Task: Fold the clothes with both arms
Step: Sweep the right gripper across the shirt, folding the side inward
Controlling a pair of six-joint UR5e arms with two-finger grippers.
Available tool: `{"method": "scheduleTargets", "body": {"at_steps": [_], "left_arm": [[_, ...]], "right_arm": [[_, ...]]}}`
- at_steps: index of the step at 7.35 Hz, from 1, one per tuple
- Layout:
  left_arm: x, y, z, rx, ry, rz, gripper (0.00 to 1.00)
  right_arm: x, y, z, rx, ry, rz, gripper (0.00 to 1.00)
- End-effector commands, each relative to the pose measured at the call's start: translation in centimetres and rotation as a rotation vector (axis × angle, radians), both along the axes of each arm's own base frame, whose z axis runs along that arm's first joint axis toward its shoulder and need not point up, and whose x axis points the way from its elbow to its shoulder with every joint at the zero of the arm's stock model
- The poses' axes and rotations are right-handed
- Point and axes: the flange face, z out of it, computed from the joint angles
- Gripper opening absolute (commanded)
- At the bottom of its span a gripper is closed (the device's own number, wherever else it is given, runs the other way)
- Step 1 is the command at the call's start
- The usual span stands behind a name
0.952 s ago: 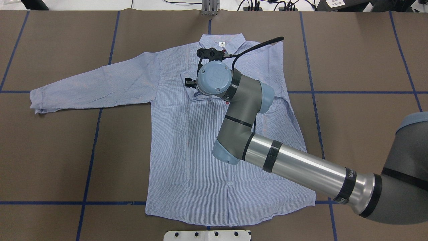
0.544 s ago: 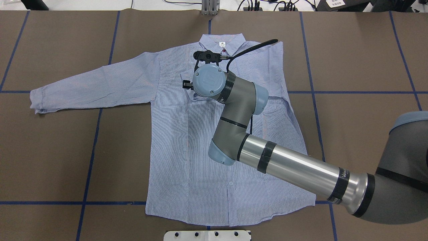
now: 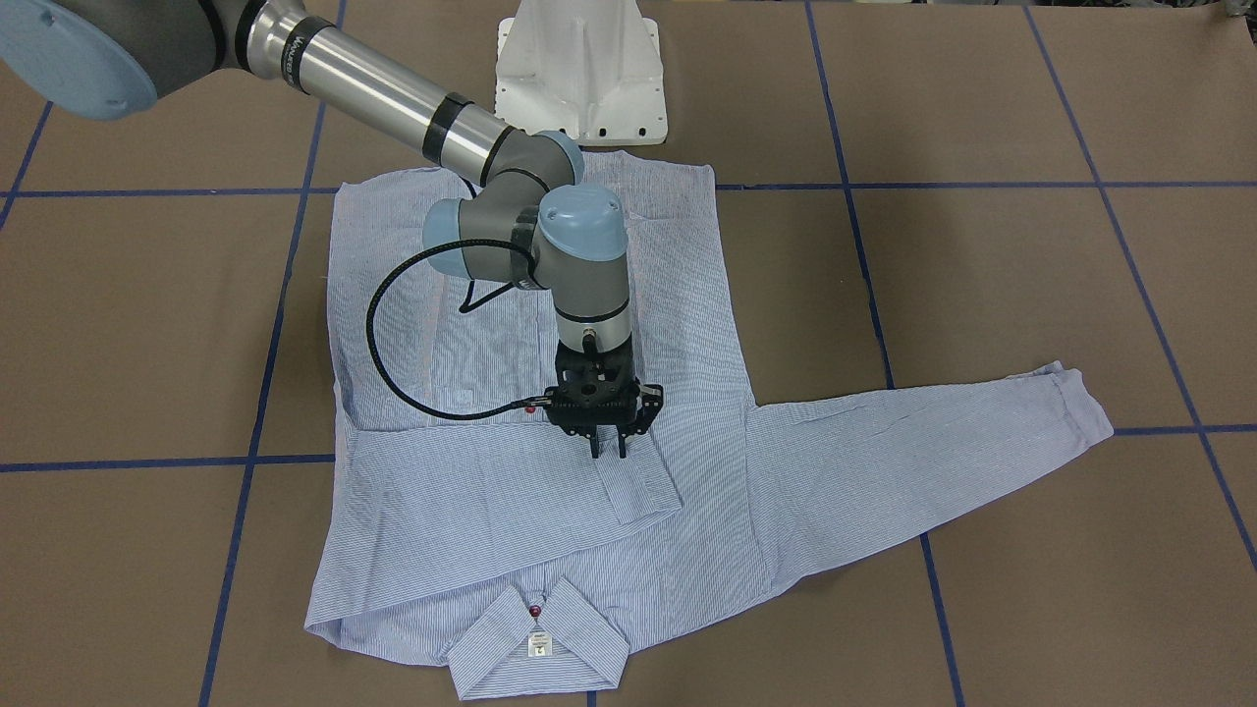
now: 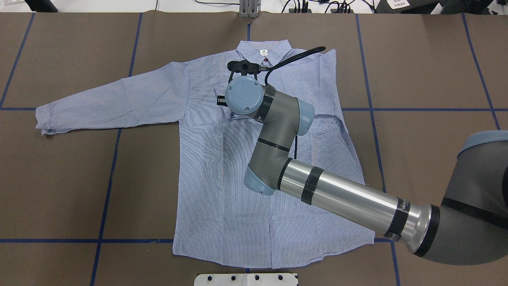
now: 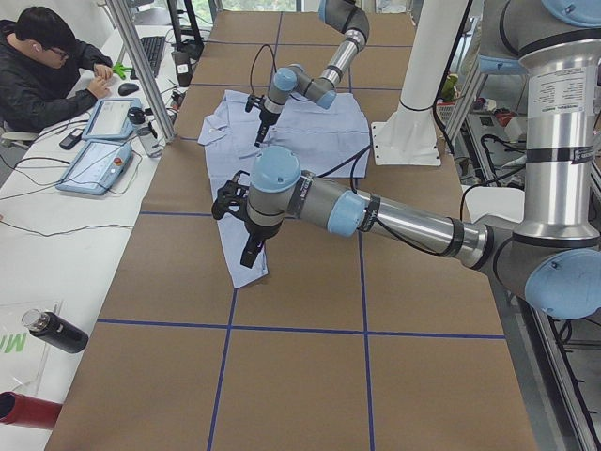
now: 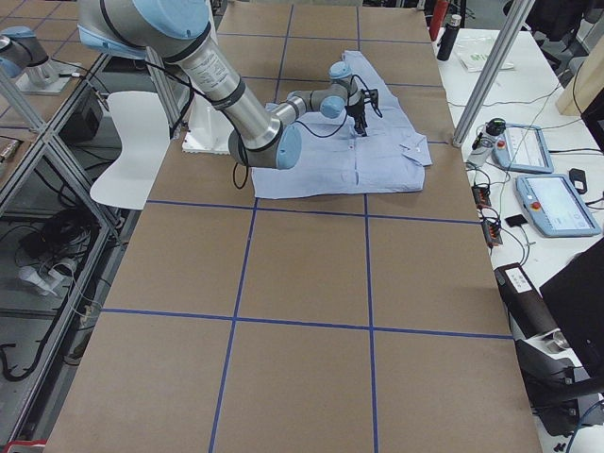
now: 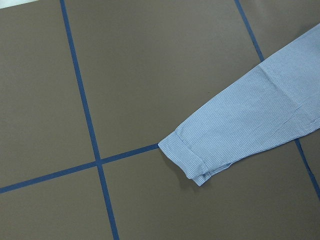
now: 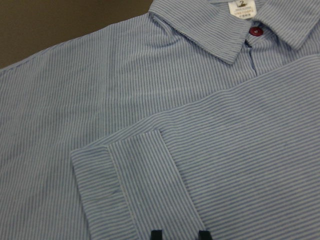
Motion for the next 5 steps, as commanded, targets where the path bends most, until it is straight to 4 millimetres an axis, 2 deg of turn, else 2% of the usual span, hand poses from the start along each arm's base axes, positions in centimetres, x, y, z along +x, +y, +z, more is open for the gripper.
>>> {"method": "scheduleTargets", "body": {"at_steps": [1,5], "left_arm": [[0.0,0.0,0.0,0.0,0.0,0.0,1.0],[0.0,0.0,0.1,-0.002,0.0,0.0,1.0]], "right_arm": [[0.1,-0.1,-0.5,0.002,-0.006,0.002,0.0],[0.2,0.0,-5.7,0.025,-0.058,0.006,0.0]]}}
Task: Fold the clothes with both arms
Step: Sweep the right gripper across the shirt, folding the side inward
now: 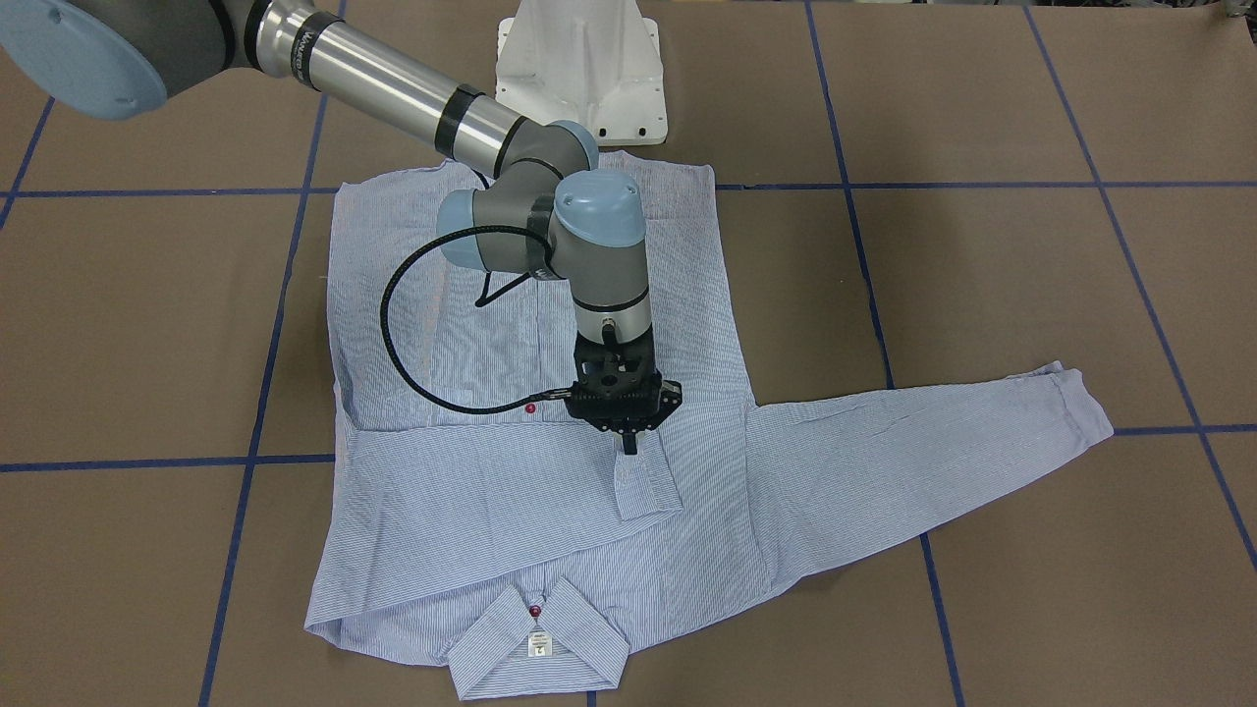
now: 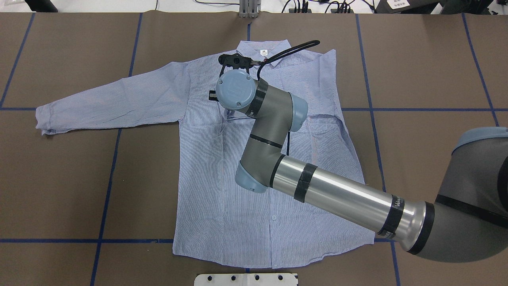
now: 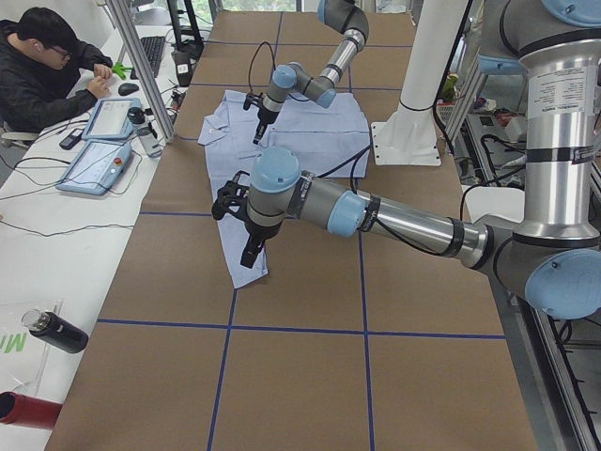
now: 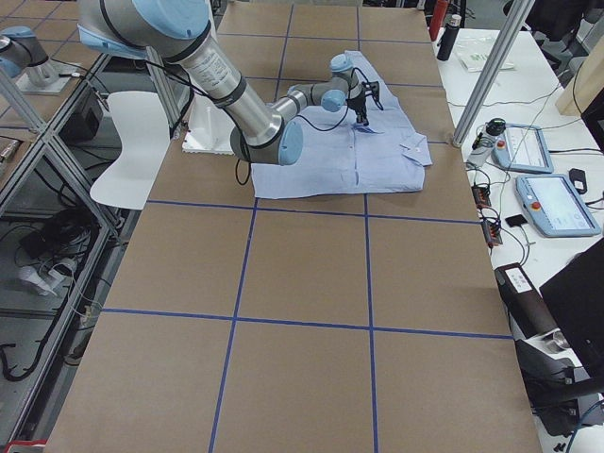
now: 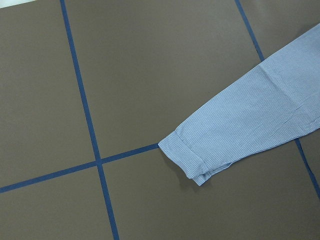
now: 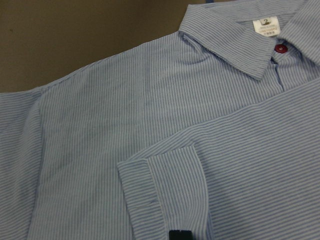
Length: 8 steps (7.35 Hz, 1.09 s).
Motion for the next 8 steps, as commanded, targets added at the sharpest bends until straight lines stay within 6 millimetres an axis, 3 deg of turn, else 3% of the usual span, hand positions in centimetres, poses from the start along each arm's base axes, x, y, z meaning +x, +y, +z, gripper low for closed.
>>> {"method": "scheduleTargets", "body": {"at_steps": [1,5,6,7,8], "left_arm": [[0.0,0.0,0.1,-0.001,0.0,0.001,1.0],[0.0,0.1,0.1,-0.001,0.0,0.001,1.0],[0.0,0.2,0.2,-0.002,0.0,0.001,1.0],[0.0,0.2,0.2,-0.002,0.0,0.001,1.0],[0.0,0.2,0.2,-0.002,0.0,0.001,1.0]], "right_arm": [[-0.2,0.4,-3.0,0.007,-0.015,-0.003,0.0],[-2.7,3.3,-5.1,0.057,-0.009,0.008,0.0],[-3.0,3.6,-5.4,0.057,-0.014,0.014,0.1],[-3.1,3.8,-6.1,0.053,-0.026,0.019,0.3],[-3.0,3.8,-7.0,0.03,-0.052,0.039,0.75]]}}
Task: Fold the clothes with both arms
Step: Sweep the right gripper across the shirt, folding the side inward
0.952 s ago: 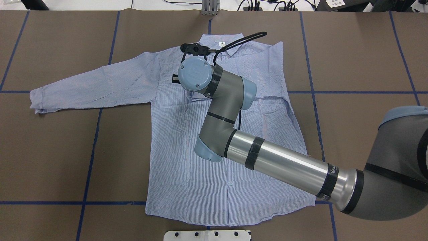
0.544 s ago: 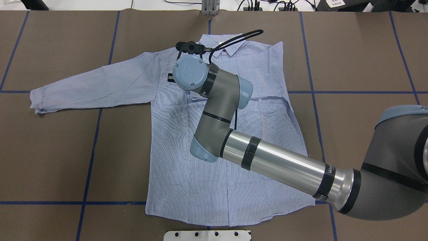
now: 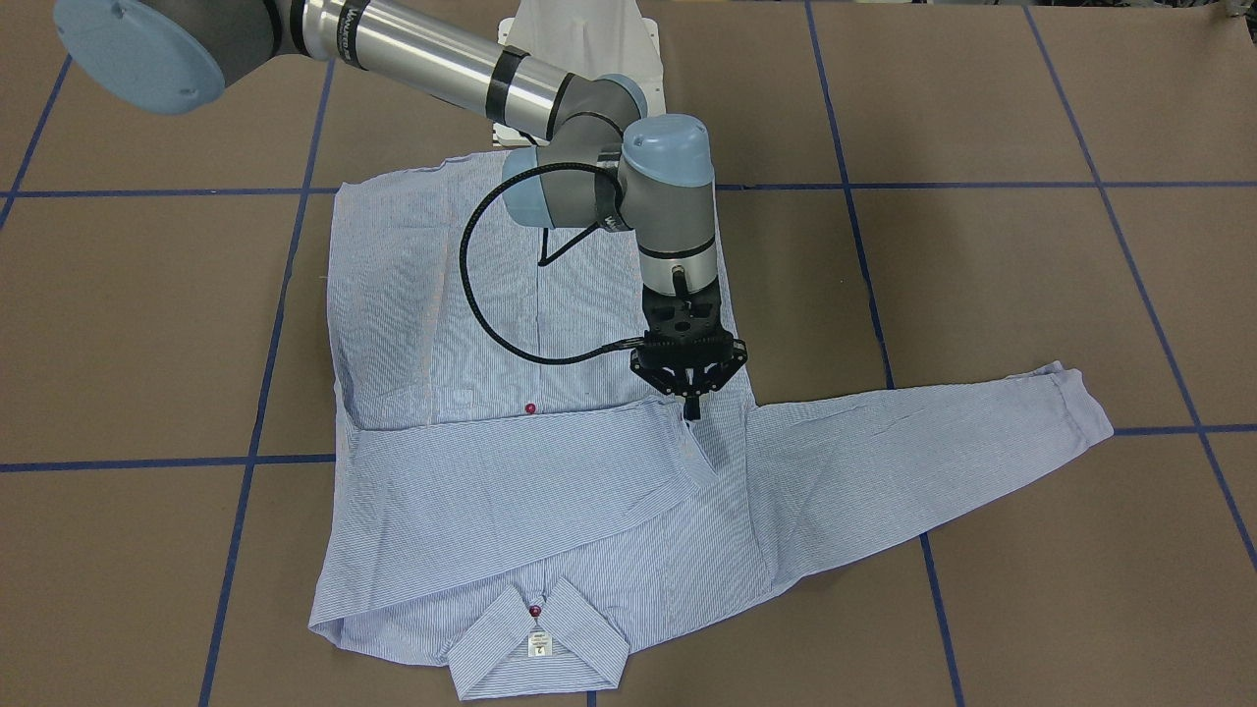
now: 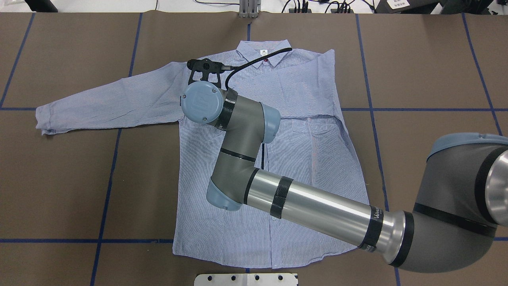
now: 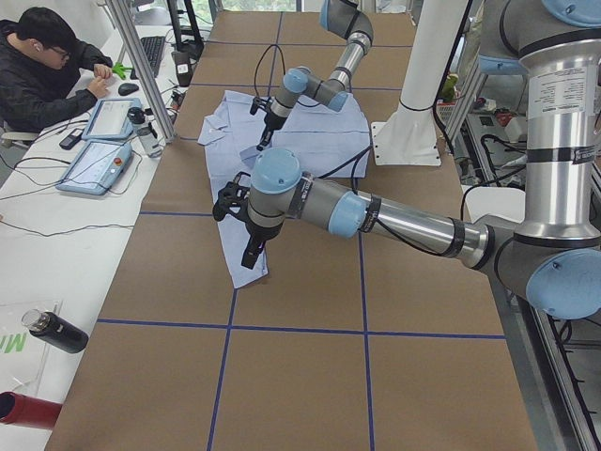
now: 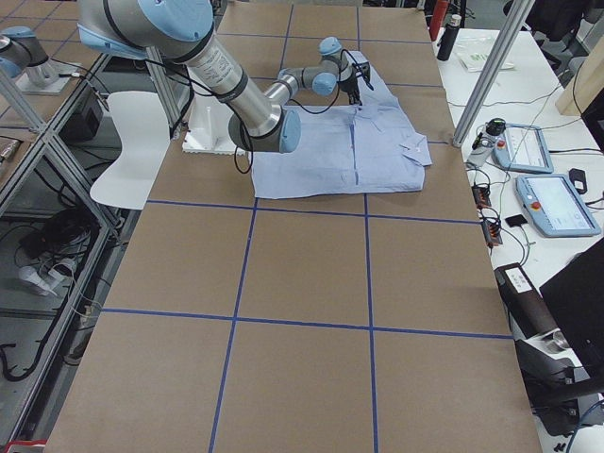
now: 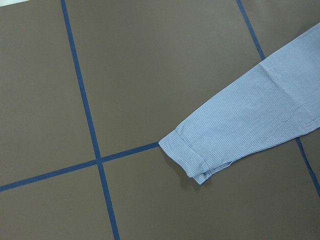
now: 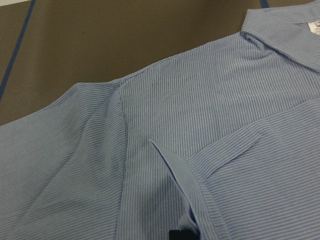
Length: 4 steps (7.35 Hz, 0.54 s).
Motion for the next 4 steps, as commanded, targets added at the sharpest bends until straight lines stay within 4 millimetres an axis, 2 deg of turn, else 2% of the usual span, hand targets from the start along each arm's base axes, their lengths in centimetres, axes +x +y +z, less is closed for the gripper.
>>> {"method": "scheduleTargets", "body": {"at_steps": [1,3,4], "left_arm": [[0.0,0.0,-0.1,0.001,0.0,0.0,1.0],[0.0,0.1,0.0,0.0,0.0,0.0,1.0],[-0.1,0.1,-0.1,0.001,0.0,-0.002,1.0]], "right_arm": [[0.0,0.2,-1.9,-0.022,-0.038,0.022,0.98],[0.8,-0.6,-3.1,-0.039,-0.013,0.027,0.99],[1.8,-1.8,-3.7,-0.062,0.009,0.019,0.99]]}}
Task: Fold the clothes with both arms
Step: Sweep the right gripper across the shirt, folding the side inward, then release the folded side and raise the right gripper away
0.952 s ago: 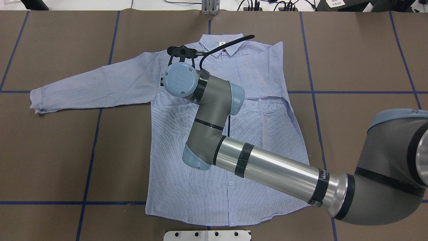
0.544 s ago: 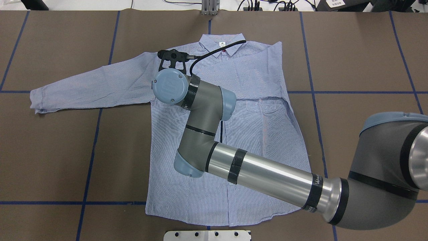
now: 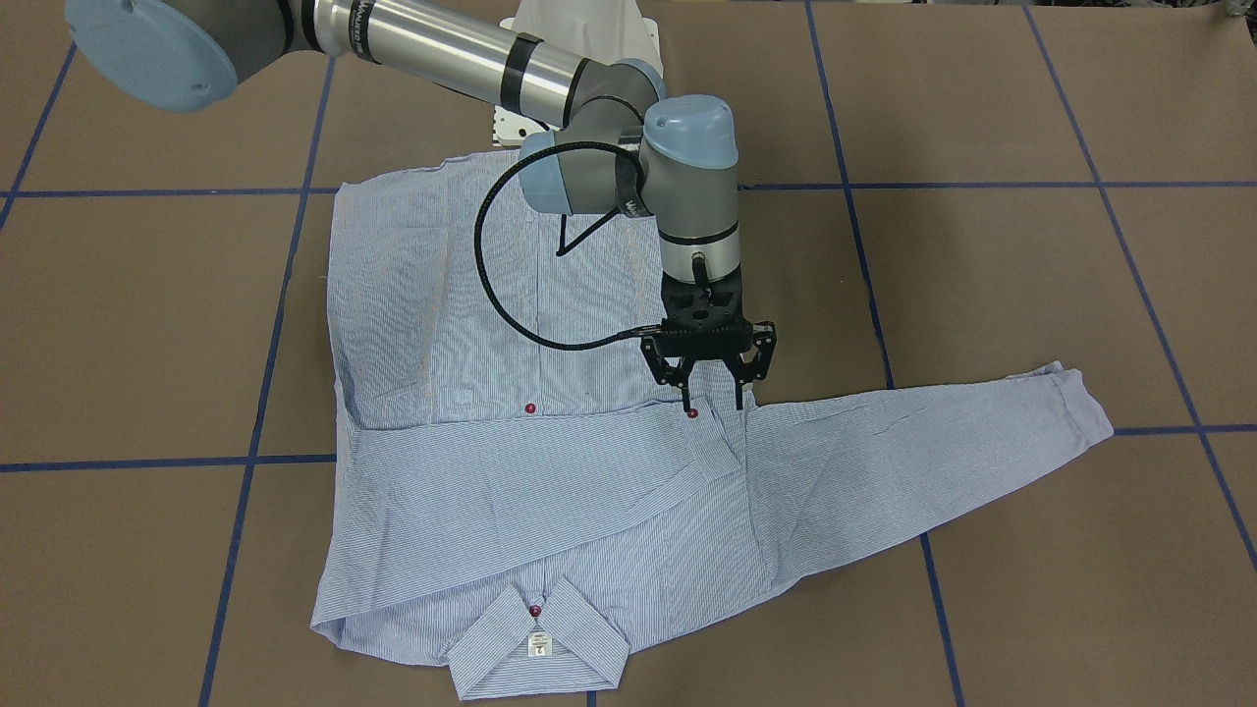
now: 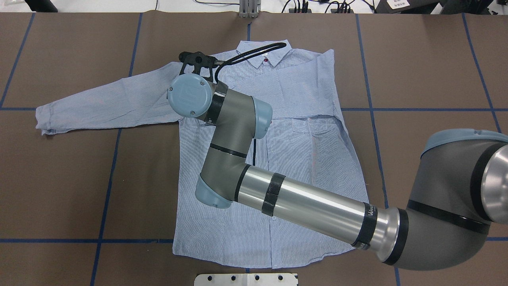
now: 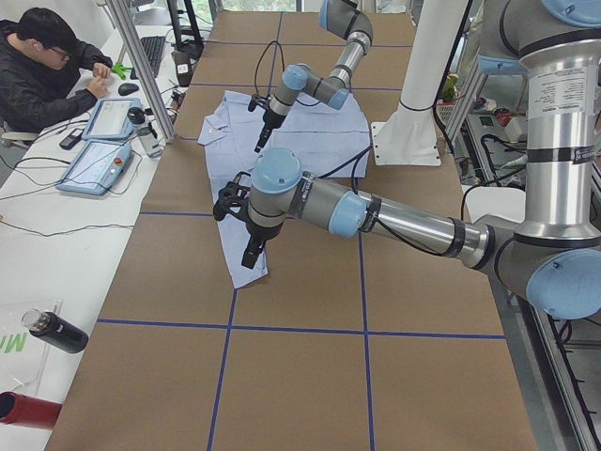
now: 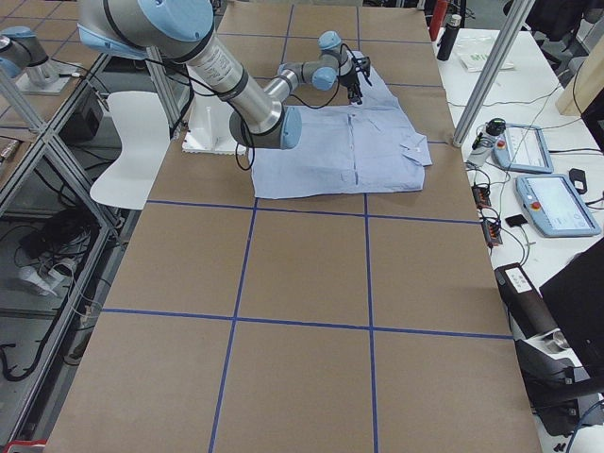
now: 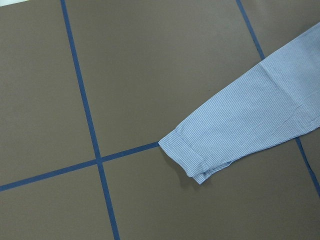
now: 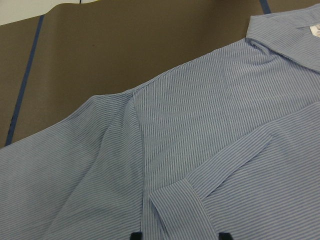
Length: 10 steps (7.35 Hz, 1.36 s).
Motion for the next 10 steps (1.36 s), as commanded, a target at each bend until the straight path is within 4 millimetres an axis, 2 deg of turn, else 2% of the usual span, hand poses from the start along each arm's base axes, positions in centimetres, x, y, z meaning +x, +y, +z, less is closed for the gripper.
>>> {"method": "scheduleTargets", "body": {"at_steps": [1,2,3,4,5,6,8,9,10], "left_arm": [[0.0,0.0,-0.3,0.003,0.001,-0.002,1.0],[0.0,-0.1,-0.6,0.008,0.002,-0.004,1.0],[0.1,-0.2,-1.8,0.052,0.0,-0.002,1.0],[0.1,-0.3,-2.4,0.101,0.002,-0.004,1.0],[0.3,-0.3,-2.7,0.125,0.002,0.0,1.0],[1.8,-0.5,-2.9,0.155,0.004,0.032,1.0],[3.9,-0.8,-2.9,0.174,0.002,0.074,1.0],[5.0,-0.9,-2.9,0.152,0.009,0.078,1.0],[6.7,-1.4,-3.5,0.073,0.04,0.024,1.0]], "right_arm": [[3.2,-3.4,-0.6,-0.086,0.022,-0.05,0.99],[5.6,-5.8,0.0,-0.133,0.047,-0.114,0.99],[9.0,-7.4,0.2,-0.154,0.101,-0.167,0.99],[13.2,-8.1,1.5,-0.16,0.141,-0.217,0.99],[19.2,-7.8,4.7,-0.15,0.151,-0.275,0.99],[26.3,-6.2,8.7,-0.1,0.178,-0.34,1.0],[39.5,-4.5,14.4,-0.023,0.231,-0.413,1.0],[45.7,-3.4,18.3,0.016,0.259,-0.468,1.0],[50.8,-2.4,22.9,0.04,0.268,-0.523,1.0]]}}
